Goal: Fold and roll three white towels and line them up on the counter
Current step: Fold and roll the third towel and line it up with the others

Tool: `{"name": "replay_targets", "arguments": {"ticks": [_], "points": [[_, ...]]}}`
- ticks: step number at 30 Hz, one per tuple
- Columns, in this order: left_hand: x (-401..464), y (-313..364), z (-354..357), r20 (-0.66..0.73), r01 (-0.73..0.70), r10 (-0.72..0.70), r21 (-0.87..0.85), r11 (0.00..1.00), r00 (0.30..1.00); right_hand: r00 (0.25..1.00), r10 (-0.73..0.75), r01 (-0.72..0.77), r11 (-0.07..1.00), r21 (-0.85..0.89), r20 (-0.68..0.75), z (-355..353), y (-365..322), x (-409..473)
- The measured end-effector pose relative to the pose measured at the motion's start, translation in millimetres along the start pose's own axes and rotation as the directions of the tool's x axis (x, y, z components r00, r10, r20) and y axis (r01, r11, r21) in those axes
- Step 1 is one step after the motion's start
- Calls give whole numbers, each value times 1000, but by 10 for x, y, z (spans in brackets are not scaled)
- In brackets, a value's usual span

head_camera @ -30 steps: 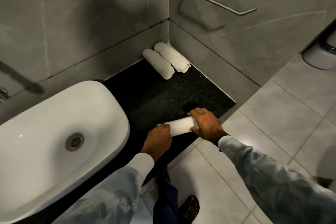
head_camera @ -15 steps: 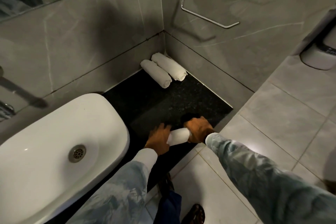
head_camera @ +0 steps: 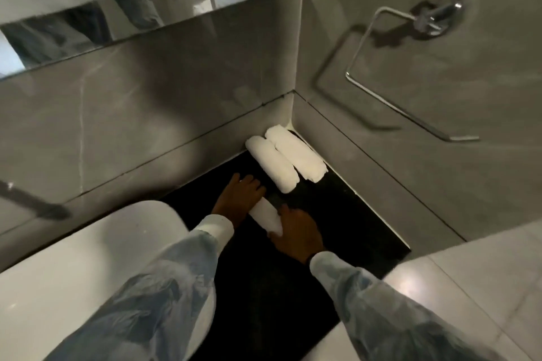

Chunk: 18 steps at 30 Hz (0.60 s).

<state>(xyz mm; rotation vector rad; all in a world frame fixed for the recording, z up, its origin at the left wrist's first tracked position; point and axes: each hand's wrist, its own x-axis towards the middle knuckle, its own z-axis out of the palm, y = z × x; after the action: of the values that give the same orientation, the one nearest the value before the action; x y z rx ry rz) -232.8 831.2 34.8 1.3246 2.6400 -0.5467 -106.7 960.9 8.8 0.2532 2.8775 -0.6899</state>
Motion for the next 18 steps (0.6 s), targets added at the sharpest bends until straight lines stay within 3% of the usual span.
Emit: {"name": "replay_targets", "arguments": {"ticks": [3,6,9,14,18], "points": [[335,-316,79,-25,-37,37,0,999,999,999,48,-49,998,26,11,127,-125,424],[668,-632,288,-67,-62,52,-163,985,996,998,63,-64,997,46,16,219,-216,820],[889,-844,297,-111,-14,-23,-327,945,994,999,11,-12,999,-35,-34,242,-309,1144],[959,-976,478,-200,12,-114,-450,893,973,999,-14,18,996,-90,44,282,-329,1471],[983,-900,524,-189,108,-370,-754,648,910,999,15,-11,996,-88,43,228,-339,1468]]}}
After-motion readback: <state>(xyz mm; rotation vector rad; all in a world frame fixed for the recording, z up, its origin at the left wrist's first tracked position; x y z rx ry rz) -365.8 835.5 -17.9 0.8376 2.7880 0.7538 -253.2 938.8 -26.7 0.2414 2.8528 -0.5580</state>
